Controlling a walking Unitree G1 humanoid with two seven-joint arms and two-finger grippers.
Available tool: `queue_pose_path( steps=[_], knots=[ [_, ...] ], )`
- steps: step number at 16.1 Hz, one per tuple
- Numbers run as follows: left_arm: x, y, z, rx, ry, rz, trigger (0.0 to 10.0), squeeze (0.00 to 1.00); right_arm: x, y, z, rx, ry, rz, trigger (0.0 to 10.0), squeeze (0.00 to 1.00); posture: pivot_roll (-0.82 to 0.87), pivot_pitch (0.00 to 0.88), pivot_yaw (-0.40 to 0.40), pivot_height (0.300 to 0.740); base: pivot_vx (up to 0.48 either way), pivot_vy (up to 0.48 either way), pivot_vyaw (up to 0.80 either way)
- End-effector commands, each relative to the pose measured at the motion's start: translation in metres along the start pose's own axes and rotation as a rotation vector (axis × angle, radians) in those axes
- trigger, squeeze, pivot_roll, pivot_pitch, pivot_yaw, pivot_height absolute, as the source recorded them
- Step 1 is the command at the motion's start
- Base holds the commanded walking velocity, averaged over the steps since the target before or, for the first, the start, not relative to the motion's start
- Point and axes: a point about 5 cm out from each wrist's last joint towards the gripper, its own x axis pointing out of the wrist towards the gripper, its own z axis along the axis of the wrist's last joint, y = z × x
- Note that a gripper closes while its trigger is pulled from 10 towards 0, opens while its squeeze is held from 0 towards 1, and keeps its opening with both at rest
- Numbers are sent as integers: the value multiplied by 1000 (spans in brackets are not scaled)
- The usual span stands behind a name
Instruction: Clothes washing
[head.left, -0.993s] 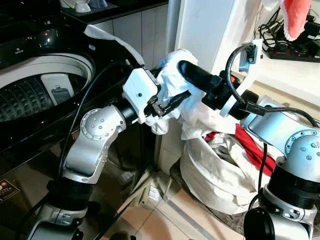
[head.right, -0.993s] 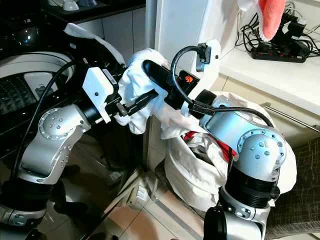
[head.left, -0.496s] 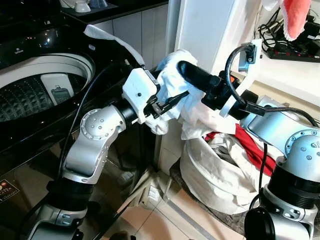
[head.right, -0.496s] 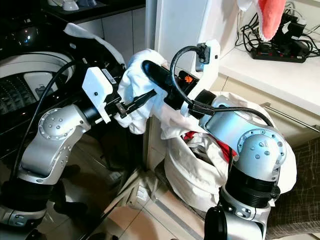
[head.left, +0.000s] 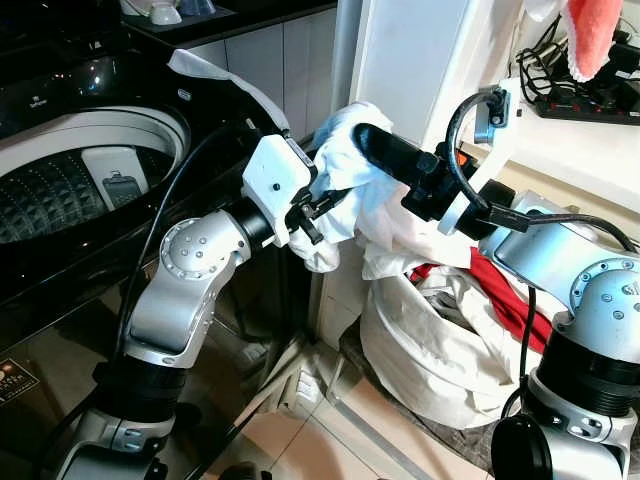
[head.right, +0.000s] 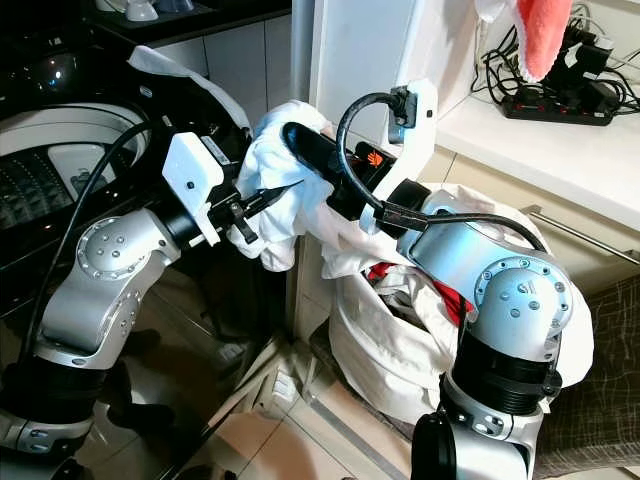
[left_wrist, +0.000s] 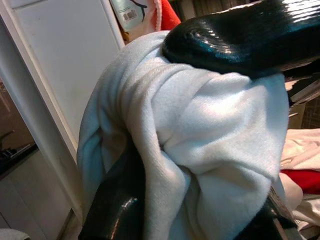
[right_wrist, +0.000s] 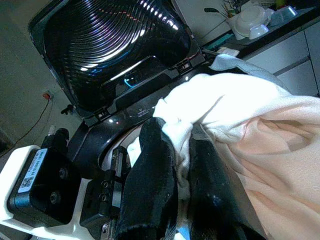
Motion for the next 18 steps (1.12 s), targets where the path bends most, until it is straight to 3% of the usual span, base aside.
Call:
queue_pose_path(
  steps=[1, 2, 3, 4, 5, 6, 9, 10, 11, 12, 13, 15, 16, 17, 18],
  knots=[
    [0, 3, 1, 1, 5, 15, 0, 0, -1, 3, 1, -5, -2, 19, 0, 0, -19, 0, -42, 740, 0, 0, 0],
    [0, 7, 1, 16, 12, 46, 0, 0, -1, 3, 1, -16, -2, 15, 0, 0, -19, 0, -43, 740, 0, 0, 0],
    [0, 13, 0, 25, 26, 90, 0, 0, -1, 4, 3, -32, -10, 22, 10000, 0, -18, 0, -42, 740, 0, 0, 0],
    [0, 15, -1, 31, 31, 106, 0, 0, -1, 4, 3, -32, -14, 30, 10000, 0, -18, 0, -42, 740, 0, 0, 0],
    [0, 19, -2, 42, 42, 139, 0, 0, -1, 4, 5, -38, -22, 34, 10000, 1000, -17, 0, -43, 740, 0, 0, 0],
    [0, 23, -2, 56, 50, 168, 0, 0, -2, 4, 6, -41, -27, 36, 10000, 1000, -14, 0, -45, 740, 0, 0, 0],
    [-8, 71, -1, 167, 129, 496, 0, 0, -7, 12, 19, -145, -84, 85, 10000, 1000, -12, 0, -49, 740, 0, 0, 0],
    [-22, 115, 11, 271, 149, 783, 0, 0, -8, 20, 24, -187, -113, 134, 10000, 0, -17, 0, -42, 740, 0, 0, 0],
    [-34, 149, 31, 425, 140, 972, 0, 0, -8, 29, 24, -205, -115, 193, 10000, 0, -20, 0, -38, 740, 0, 0, 0],
    [-34, 149, 31, 425, 140, 972, 0, 0, -8, 29, 24, -205, -115, 193, 10000, 0, -20, 0, -38, 740, 0, 0, 0],
    [-39, 172, 49, 561, 154, 1088, 0, 0, -6, 37, 16, -231, -74, 228, 10000, 0, -22, 0, -35, 740, 0, 0, 0],
    [-45, 195, 60, 692, 234, 1211, 0, 0, 0, 35, 3, -293, 17, 187, 10000, 0, -26, 0, -32, 740, 0, 0, 0],
    [-49, 204, 62, 767, 290, 1274, 3176, 0, 3, 31, -3, -323, 45, 147, 10000, 0, -26, 0, -32, 740, 0, 0, 0],
    [-51, 210, 63, 835, 321, 1314, 4471, 0, 6, 27, -6, -342, 52, 113, 10000, 0, -25, 0, -31, 740, 0, 0, 0],
    [-52, 212, 66, 913, 337, 1345, 4824, 0, 8, 26, -7, -349, 51, 97, 10000, 0, -25, 0, -31, 740, 0, 0, 0]
  ],
)
